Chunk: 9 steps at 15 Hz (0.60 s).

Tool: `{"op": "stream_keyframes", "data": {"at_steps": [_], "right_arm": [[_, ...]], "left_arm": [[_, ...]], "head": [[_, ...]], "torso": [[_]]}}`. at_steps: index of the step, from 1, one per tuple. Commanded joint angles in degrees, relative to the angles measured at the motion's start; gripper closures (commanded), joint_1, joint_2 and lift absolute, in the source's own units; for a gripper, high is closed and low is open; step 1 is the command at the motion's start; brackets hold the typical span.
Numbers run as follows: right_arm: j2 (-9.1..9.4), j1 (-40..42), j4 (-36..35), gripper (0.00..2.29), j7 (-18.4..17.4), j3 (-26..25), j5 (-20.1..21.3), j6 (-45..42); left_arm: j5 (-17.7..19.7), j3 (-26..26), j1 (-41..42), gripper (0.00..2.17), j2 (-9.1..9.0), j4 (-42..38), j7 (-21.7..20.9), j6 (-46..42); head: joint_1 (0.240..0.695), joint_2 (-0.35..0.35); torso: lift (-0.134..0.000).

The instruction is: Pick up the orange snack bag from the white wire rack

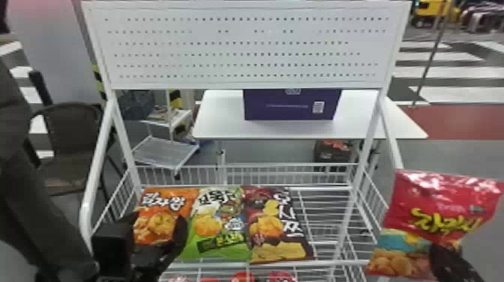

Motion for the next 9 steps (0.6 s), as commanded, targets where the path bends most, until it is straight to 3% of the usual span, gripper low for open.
{"op": "stream_keyframes", "data": {"at_steps": [1, 9], "right_arm": [[-0.03, 0.08, 0.0, 2.24, 0.08, -0.07, 0.0, 0.0], [-0.29, 0.08, 0.0, 2.24, 0.17, -0.07, -0.09, 0.18]], "left_arm": [[0.29, -0.13, -3.16, 0.15, -0.07, 4.68, -0.81, 0.32], [-0.15, 0.13, -10.81, 0.21, 0.28, 14.88, -2.04, 4.89]], "head": [[0.499, 0.0], [0.499, 0.0]], "torso": [[0.0], [0.0]]}}
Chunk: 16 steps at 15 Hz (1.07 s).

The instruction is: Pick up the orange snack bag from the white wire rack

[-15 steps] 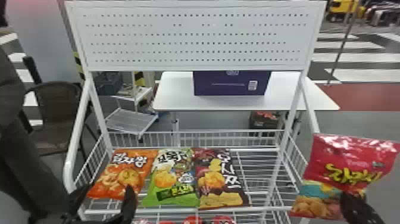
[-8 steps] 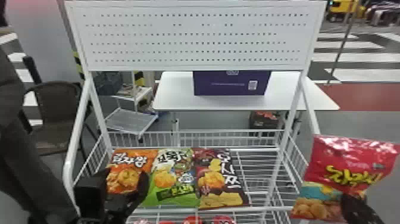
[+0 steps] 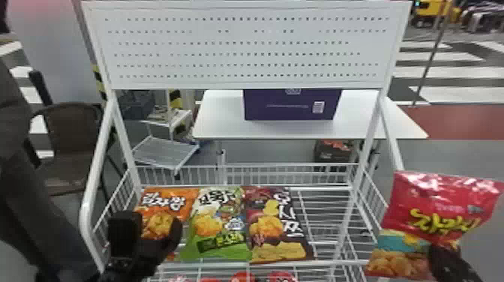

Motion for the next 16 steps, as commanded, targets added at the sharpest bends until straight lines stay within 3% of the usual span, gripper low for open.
{"op": "stream_keyframes", "data": {"at_steps": [1, 5, 6, 9, 11, 16], "right_arm": [[-0.23, 0.14, -0.07, 2.24, 0.0, -0.2, -0.11, 0.11], [-0.32, 0.31, -0.16, 2.24, 0.0, -0.29, -0.11, -0.06], [-0.32, 0.4, -0.25, 2.24, 0.0, -0.29, -0.11, -0.06], [-0.41, 0.57, -0.51, 2.24, 0.0, -0.37, -0.11, -0.06], [-0.41, 0.66, -0.6, 2.24, 0.0, -0.37, -0.2, -0.06], [-0.41, 0.57, -0.78, 2.24, 0.0, -0.2, -0.2, -0.06]], "left_arm": [[-0.07, 0.13, -1.37, 0.21, 0.18, 2.01, -1.13, 0.95], [-0.15, 0.3, -1.99, 0.37, 0.18, 2.45, -1.49, 2.53], [-0.42, 0.3, -1.9, 0.63, 0.18, 2.45, -1.49, 2.53], [-0.15, 0.39, -1.28, 1.71, 0.18, 2.45, -0.43, 2.71], [-0.07, 0.74, -0.67, 1.86, 0.18, 2.01, -0.34, 2.53], [0.55, 2.32, 3.11, 1.88, 0.18, -2.91, -0.08, 1.3]], "head": [[0.499, 0.0], [0.499, 0.0], [0.499, 0.0], [0.499, 0.0], [0.499, 0.0], [0.499, 0.0]], "torso": [[0.0], [0.0], [0.0], [0.0], [0.0], [0.0]]}}
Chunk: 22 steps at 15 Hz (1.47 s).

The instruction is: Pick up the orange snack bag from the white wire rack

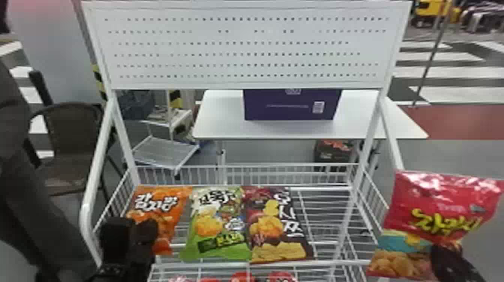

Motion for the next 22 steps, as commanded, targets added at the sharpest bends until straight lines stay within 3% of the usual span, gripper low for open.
{"op": "stream_keyframes", "data": {"at_steps": [1, 8, 17, 22], "right_arm": [[0.0, -0.04, -0.09, 2.24, 0.0, 0.03, 0.0, 0.0], [0.44, -0.48, -0.09, 2.24, 0.0, 0.03, 0.0, 0.0], [0.53, -0.83, 0.0, 2.24, 0.0, 0.11, 0.0, 0.18], [0.44, -1.0, 0.53, 2.24, 0.0, 0.03, 0.0, 0.18]], "left_arm": [[0.46, 0.81, 1.7, 1.88, 0.0, -2.77, -0.01, 0.01], [1.52, 3.45, 12.95, 1.88, -0.35, -15.78, 0.34, -4.38], [1.52, 2.39, 25.96, 1.88, -0.88, -20.17, 1.57, -20.73], [1.52, 2.92, 27.63, 1.88, -0.44, -20.97, 1.57, -21.43]], "head": [[0.499, 0.0], [0.499, 0.0], [0.499, 0.0], [0.499, 0.0]], "torso": [[0.0], [0.0], [0.0], [0.0]]}}
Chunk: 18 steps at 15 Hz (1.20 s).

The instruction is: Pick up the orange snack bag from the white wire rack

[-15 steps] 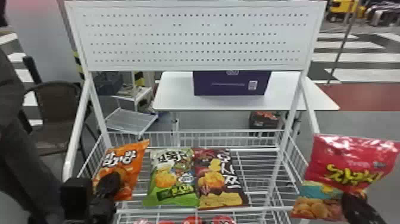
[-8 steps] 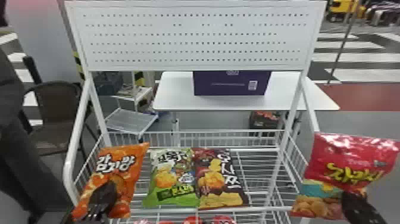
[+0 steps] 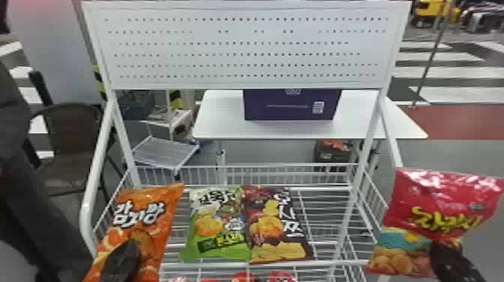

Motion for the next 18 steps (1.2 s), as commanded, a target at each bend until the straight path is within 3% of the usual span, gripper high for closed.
{"op": "stream_keyframes", "data": {"at_steps": [1, 18], "right_arm": [[0.0, -0.08, 0.12, 2.24, 0.0, 0.0, 0.03, 0.0], [-0.18, 0.36, -0.06, 2.24, 0.0, 0.53, -0.06, -0.18]], "left_arm": [[0.0, 0.05, 0.68, 1.88, 0.27, -0.2, 0.01, -0.79], [-0.53, 0.4, 3.23, 1.88, 0.45, -2.13, 0.01, -2.2]], "head": [[0.499, 0.0], [0.499, 0.0]], "torso": [[0.0], [0.0]]}}
